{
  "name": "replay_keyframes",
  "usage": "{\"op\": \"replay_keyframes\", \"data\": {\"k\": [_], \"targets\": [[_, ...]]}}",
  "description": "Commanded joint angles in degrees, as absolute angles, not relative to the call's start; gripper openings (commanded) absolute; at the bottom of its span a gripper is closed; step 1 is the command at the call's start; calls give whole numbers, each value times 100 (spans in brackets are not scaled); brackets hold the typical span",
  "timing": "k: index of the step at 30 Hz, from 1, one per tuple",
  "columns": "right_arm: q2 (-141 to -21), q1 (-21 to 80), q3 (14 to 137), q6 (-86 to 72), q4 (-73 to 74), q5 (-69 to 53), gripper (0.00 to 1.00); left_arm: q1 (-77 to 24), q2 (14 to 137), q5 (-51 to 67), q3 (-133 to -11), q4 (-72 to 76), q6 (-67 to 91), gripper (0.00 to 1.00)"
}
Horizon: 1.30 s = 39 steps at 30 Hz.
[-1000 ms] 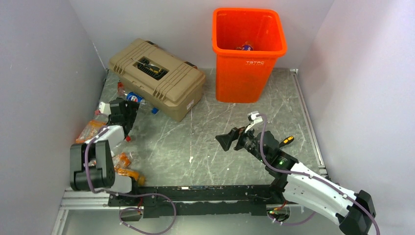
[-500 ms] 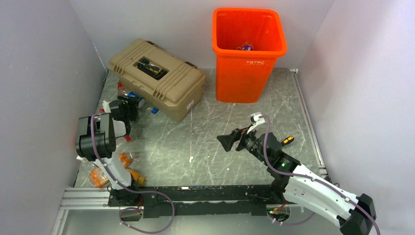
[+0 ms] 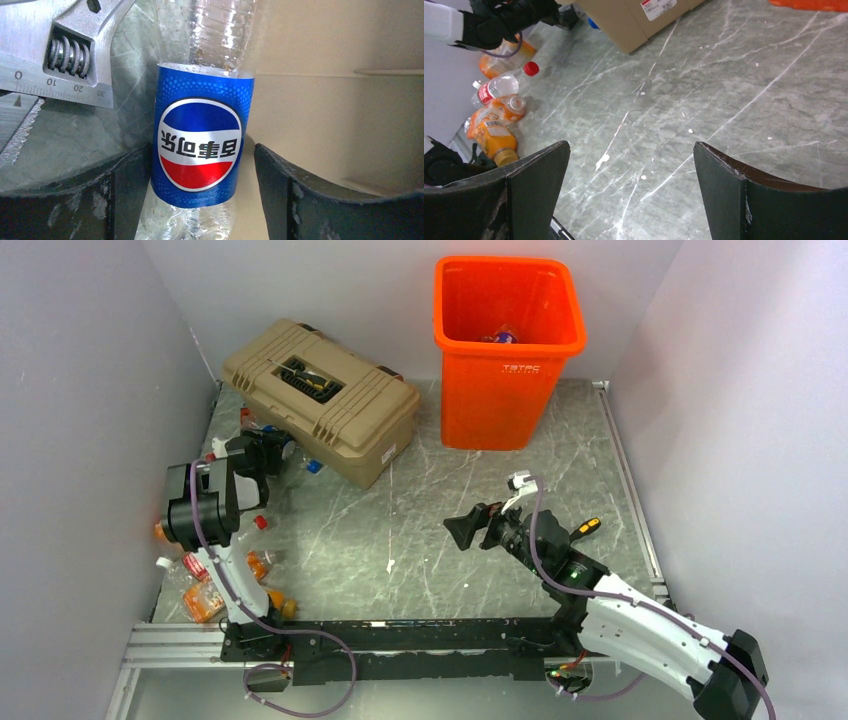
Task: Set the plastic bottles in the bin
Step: Pick up the plastic bottle at the center of the board.
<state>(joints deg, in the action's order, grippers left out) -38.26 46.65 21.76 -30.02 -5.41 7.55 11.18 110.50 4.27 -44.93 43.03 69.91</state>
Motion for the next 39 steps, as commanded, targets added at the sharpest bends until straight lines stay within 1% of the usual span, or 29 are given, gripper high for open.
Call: {"op": "replay_keyframes", "data": {"k": [1,6,15,17,19,21,24,27,32,35,39], "targets": [[-3911,4686,2247,-2941,-598,925,99,1094,11235,409,-4504,4020,6887,77],[-3969,4685,2237,-2946,-653,982,99,1126,11171,372,-4421,3886,6693,70],[-4034,4686,2233,-2962,-658,984,99,1203,10914,664,-4056,4309,6575,44],[-4015,4685,2240,-2962,-638,1000,99,1208,10651,673,-3877,4419,6627,40],[-3985,4687,2264,-2954,-609,1011,99,1214,10167,623,-3678,4338,6600,38],[-3960,4685,2284,-2945,-591,1027,99,1217,9497,498,-3550,3929,6345,38],[-3964,4685,2276,-2944,-651,1021,99,1220,8325,241,-3575,2599,5939,35],[-3968,4685,2289,-2985,-672,1007,99,1221,6900,-309,-3683,1271,5435,33],[-3947,4685,2315,-3080,-753,732,99,1220,4993,-882,-3808,335,4395,33],[-4084,4689,2479,-3146,-658,549,99,1214,4294,-397,-3989,274,4015,33],[-4175,4688,2534,-3260,-669,320,99,1188,4254,989,-4373,546,3722,35]]}}
